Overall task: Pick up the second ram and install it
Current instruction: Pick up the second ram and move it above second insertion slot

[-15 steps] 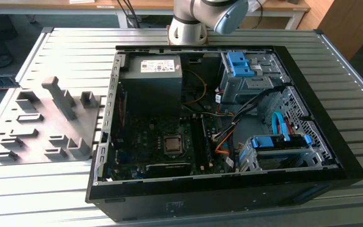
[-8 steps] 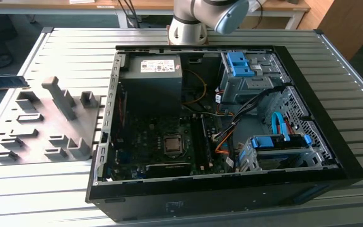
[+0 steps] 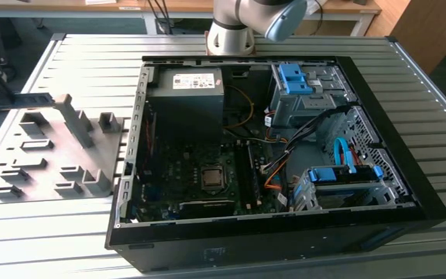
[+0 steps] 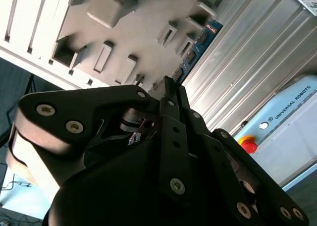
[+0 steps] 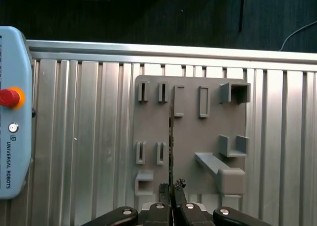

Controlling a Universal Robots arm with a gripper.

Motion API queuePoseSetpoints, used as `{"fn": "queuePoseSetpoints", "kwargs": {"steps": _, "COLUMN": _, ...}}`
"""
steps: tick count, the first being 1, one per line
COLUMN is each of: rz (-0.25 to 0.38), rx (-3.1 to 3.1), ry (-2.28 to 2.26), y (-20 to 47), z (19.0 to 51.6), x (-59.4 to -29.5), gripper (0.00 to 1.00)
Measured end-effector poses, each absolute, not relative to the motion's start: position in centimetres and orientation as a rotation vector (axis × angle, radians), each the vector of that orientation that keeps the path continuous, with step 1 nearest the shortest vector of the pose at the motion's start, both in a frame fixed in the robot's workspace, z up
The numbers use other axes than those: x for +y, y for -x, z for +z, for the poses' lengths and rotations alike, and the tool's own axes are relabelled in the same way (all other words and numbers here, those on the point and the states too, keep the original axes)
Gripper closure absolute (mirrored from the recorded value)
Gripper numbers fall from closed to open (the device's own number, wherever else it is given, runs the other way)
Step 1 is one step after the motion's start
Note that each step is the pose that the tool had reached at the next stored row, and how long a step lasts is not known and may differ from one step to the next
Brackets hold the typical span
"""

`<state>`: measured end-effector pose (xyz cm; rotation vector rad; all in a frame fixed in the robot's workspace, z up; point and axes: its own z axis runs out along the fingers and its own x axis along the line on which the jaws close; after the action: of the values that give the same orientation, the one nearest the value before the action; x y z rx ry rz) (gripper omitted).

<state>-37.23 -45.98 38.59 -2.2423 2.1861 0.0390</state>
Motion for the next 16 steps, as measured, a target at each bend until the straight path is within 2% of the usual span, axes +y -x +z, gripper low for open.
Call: {"fn": "queuePoseSetpoints", "kwargs": {"steps": 16, "rz": 0.039, "rx": 2.186, "ry": 2.242, "y": 33.3, "z": 38.6, "x": -46.0, "gripper": 0.86}}
